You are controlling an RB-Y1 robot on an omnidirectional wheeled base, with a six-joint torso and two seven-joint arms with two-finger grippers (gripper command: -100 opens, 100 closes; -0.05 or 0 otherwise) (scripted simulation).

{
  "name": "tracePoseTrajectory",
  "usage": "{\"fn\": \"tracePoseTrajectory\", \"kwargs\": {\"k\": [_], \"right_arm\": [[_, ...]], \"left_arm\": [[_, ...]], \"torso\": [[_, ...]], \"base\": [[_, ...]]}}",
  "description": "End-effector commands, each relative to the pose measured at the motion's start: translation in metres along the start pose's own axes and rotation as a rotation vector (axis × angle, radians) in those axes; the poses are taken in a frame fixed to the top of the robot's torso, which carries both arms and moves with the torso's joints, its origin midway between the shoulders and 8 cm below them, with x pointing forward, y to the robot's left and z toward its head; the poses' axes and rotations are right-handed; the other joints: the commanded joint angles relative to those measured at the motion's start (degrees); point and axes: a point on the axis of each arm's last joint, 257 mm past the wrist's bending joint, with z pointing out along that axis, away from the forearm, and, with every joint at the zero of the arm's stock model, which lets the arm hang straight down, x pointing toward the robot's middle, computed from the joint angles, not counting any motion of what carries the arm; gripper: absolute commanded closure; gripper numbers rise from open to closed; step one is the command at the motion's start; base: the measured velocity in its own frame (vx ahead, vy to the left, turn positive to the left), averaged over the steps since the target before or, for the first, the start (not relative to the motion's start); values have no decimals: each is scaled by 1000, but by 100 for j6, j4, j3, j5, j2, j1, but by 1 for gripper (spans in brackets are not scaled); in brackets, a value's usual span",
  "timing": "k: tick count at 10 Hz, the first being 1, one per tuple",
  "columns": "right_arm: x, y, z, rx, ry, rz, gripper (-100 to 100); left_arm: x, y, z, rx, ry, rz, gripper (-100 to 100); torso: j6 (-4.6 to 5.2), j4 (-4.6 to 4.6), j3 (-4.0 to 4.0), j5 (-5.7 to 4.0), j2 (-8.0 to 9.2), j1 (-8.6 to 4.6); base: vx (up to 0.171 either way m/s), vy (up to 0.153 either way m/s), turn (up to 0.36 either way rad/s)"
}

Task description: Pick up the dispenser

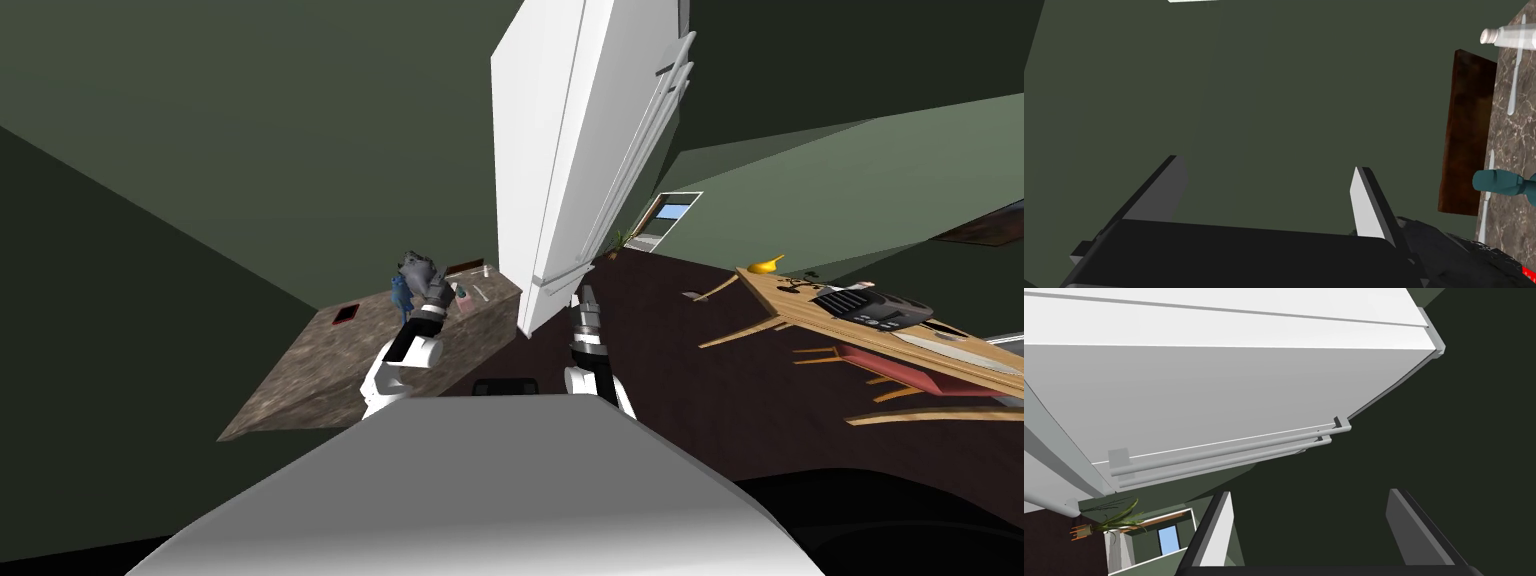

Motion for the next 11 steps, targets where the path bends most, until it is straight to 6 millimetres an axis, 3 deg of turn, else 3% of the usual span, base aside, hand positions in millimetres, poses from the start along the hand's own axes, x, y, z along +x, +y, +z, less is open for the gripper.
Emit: {"fn": "tracePoseTrajectory", "kwargs": {"k": [1,11], "right_arm": [[0,0,0,0,0,0,0],[0,0,0,0,0,0,0]], "left_arm": [[7,3,9,-24,22,-15,-100],[30,42,31,-222,84,-38,-100]], "torso": [[0,0,0,0,0,0],[0,0,-1,0,-1,-4]], "base": [[3,-53,35],[-6,-49,22]]}}
